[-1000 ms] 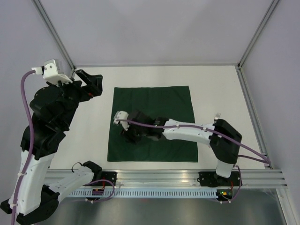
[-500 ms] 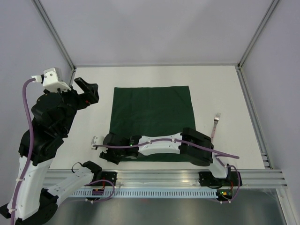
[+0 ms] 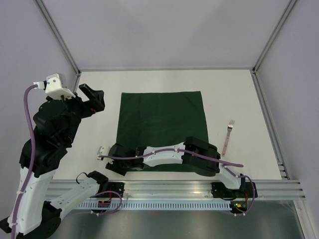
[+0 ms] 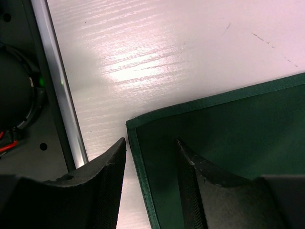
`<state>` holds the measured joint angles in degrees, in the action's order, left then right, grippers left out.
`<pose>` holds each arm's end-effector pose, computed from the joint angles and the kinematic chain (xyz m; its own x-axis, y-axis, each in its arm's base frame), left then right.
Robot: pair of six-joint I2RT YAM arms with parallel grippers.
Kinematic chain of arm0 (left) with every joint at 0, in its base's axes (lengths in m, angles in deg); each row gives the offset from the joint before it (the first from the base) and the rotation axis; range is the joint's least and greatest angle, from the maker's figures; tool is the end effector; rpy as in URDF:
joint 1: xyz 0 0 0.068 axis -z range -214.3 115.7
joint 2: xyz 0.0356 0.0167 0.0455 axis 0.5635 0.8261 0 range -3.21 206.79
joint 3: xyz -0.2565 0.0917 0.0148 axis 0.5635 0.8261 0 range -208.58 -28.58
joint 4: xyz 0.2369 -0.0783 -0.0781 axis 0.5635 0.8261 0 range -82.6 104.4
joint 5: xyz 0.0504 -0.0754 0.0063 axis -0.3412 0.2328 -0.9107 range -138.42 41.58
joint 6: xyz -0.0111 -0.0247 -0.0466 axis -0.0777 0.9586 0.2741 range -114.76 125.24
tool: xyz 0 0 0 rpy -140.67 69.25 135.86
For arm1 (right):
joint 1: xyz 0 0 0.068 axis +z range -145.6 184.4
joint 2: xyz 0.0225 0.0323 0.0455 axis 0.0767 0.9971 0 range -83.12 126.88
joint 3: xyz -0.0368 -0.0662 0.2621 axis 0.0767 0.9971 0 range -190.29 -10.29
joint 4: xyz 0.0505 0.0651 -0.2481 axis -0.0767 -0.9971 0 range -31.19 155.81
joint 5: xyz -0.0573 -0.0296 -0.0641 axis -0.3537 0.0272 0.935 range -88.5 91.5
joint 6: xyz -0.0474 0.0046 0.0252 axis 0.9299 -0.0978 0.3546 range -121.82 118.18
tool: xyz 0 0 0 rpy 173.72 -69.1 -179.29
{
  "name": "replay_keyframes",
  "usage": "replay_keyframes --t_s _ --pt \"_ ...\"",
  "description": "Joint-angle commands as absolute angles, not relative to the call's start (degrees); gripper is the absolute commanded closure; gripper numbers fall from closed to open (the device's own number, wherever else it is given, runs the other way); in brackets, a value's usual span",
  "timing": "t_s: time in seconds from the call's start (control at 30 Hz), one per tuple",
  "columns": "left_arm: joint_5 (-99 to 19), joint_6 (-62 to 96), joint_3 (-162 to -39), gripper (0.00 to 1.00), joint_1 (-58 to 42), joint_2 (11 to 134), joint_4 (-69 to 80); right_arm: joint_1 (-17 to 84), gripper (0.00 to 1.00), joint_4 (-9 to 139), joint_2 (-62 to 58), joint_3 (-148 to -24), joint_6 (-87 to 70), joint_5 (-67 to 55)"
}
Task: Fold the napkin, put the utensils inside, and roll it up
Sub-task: Fold the napkin
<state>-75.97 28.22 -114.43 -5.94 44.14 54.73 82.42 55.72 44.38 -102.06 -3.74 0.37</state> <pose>0.0957 -0.0330 0.4909 -0.1318 -0.3222 -0.9375 -0.0352 0.9466 -0.3204 0.1012 0.4804 0.1500 -0.1816 -0.6947 -0.6960 -0.9754 0.2174 0.0375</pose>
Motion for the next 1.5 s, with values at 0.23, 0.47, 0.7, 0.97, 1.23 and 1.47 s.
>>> replay_keyframes --t_s 0.23,0.47,0.7,0.97,1.23,1.47 --pt "-76.7 27.4 -113.4 0.02 -6.0 43.4 54.8 83.4 0.62 58.1 47.1 -102.1 -3.0 4.7" --pt "-76.8 27.4 -113.0 0.02 -6.0 43.4 54.8 83.3 0.82 57.6 46.3 -102.4 -2.3 4.9" --pt "-76.8 27.5 -113.0 0.02 -6.0 43.6 54.7 83.3 0.87 56.4 43.1 -103.1 -0.3 4.1" --pt "-77.0 27.2 -113.2 0.02 -6.0 44.2 54.1 83.3 0.88 54.6 37.6 -104.1 -1.6 0.2" --pt "-76.5 27.1 -113.7 0.02 -6.0 44.7 53.8 83.2 0.88 52.5 37.6 -108.5 -4.3 -0.9" --pt "-76.5 26.5 -114.1 0.02 -6.0 44.6 53.9 80.6 0.88 49.9 37.5 -112.1 -5.1 -2.5"
